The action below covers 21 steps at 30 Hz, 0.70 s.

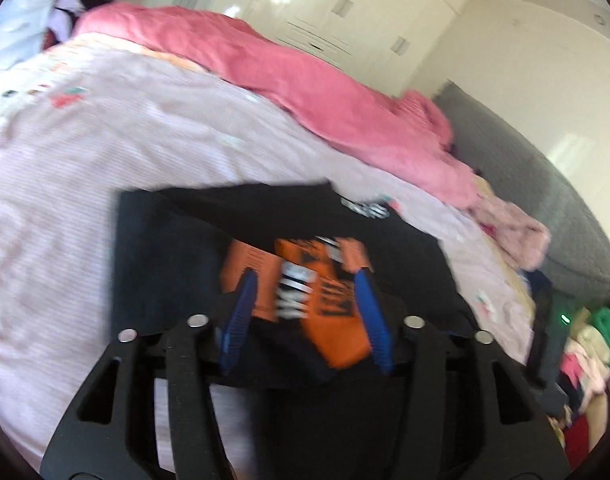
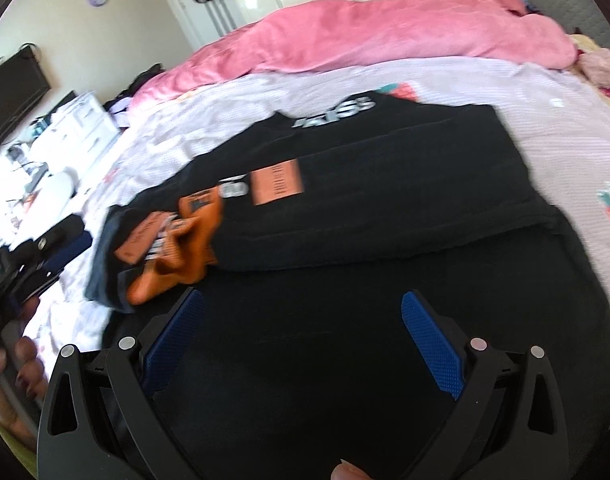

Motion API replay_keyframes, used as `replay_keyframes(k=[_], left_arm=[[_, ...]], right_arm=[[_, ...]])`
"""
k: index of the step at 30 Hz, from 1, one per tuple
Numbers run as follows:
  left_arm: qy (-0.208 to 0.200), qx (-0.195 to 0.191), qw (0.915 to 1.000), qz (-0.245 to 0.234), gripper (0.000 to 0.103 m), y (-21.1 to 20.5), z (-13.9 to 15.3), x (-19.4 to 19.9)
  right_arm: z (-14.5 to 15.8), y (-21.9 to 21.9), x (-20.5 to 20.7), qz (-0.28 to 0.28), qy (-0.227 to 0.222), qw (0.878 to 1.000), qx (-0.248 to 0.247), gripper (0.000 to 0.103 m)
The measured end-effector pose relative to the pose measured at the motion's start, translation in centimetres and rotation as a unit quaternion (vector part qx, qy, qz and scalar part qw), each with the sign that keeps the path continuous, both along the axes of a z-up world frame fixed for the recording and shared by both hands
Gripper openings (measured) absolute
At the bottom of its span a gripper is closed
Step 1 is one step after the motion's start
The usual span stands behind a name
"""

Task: Fold small clothes
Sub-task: 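Grasp the orange cuff with the left gripper and fold the sleeve across the body, then grasp the stacked orange cuffs with the right gripper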

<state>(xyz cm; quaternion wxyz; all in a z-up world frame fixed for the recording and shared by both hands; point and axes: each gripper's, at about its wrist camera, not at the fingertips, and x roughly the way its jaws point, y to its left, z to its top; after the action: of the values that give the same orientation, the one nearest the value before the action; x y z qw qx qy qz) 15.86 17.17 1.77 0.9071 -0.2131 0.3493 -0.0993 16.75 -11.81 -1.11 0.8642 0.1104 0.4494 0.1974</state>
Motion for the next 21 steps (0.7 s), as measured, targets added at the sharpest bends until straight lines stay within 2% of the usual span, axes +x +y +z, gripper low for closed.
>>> replay_keyframes(k=[3, 6, 7, 9, 11, 14, 15, 16, 17, 19, 21], left_arm=[[0.005, 0.035, 0.9979, 0.055, 0.055, 2.5, 0.1, 0.0], [0.002, 0.022, 0.9959, 0.087, 0.059, 4.7, 0.4, -0.5], [-0.002, 0.015, 0.9955, 0.093, 0.065, 5.2, 0.5, -0.6], [-0.007, 0.025, 0.9941, 0.105, 0.072, 5.7, 0.8, -0.8], [-0.009, 0.036, 0.9928, 0.114, 0.072, 6.0, 0.8, -1.0], [-0.007, 0.024, 0.9919, 0.125, 0.073, 6.9, 0.7, -1.1], [-0.006, 0.019, 0.9915, 0.128, 0.073, 7.2, 0.6, -1.1], [-0.005, 0.018, 0.9914, 0.130, 0.073, 7.2, 0.6, -1.1], [-0.005, 0.017, 0.9911, 0.132, 0.073, 7.4, 0.5, -1.1], [-0.006, 0.013, 0.9908, 0.135, 0.073, 7.6, 0.5, -1.2], [-0.007, 0.010, 0.9907, 0.135, 0.073, 7.8, 0.4, -1.1]], right_arm=[[0.2, 2.4, 0.1, 0.032, 0.020, 0.998, 0.047, 0.099], [0.0, 4.5, 0.7, 0.045, 0.052, 0.993, 0.096, 0.099], [-0.1, 5.0, 1.0, 0.043, 0.062, 0.992, 0.104, 0.099], [-0.5, 5.8, 1.6, 0.030, 0.079, 0.990, 0.117, 0.099], [-0.9, 6.3, 2.2, 0.013, 0.091, 0.988, 0.125, 0.099], [-1.8, 7.1, 2.8, 0.002, 0.107, 0.983, 0.147, 0.096], [-1.9, 7.3, 2.9, 0.000, 0.105, 0.984, 0.142, 0.079], [-2.0, 7.6, 2.9, 0.001, 0.106, 0.986, 0.132, 0.055], [-2.1, 7.6, 2.8, 0.001, 0.106, 0.986, 0.126, 0.049], [-2.1, 7.8, 2.6, 0.008, 0.097, 0.987, 0.127, 0.025], [-1.3, 8.1, 2.2, 0.021, 0.072, 0.990, 0.121, 0.018]])
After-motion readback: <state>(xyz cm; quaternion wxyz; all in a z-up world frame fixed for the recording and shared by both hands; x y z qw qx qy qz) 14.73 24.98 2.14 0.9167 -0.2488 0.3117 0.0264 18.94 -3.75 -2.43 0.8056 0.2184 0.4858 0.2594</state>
